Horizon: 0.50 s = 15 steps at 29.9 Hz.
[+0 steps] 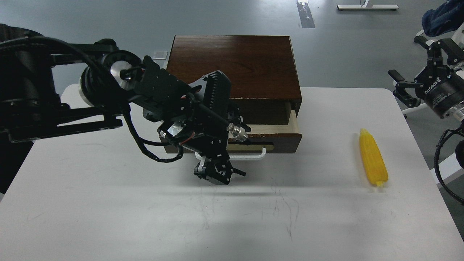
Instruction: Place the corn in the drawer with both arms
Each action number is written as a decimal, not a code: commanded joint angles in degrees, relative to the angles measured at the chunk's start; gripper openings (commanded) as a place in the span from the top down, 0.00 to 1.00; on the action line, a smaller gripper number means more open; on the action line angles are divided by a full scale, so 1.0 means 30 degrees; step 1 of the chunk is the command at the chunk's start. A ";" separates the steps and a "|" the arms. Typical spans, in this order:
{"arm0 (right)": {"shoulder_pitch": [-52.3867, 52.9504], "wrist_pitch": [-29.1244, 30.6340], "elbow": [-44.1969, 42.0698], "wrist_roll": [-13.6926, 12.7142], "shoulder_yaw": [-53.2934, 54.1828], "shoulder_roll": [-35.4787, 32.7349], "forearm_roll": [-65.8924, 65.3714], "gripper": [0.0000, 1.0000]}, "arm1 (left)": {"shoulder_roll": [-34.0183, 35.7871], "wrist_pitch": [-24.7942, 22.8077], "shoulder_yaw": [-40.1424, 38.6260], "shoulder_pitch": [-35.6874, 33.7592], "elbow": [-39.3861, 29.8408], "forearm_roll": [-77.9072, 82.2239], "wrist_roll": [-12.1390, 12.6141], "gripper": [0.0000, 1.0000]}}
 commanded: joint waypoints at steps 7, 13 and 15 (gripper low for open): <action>-0.0204 0.0000 0.0638 -0.0001 0.0012 -0.0919 0.0000 0.00 | 0.2253 0.0002 -0.2643 0.2093 0.2752 -1.4903 -0.0002 0.02; -0.0321 0.0000 0.0873 -0.0001 -0.0047 -0.1359 -0.0029 0.00 | 0.3395 0.3735 -0.2701 0.5051 0.3046 -2.4606 -0.0002 0.02; -0.0379 0.0000 0.0902 -0.0001 -0.0134 -0.1533 -0.0029 0.00 | 0.3572 0.4846 -0.2730 0.6073 0.3454 -2.6069 -0.0002 0.02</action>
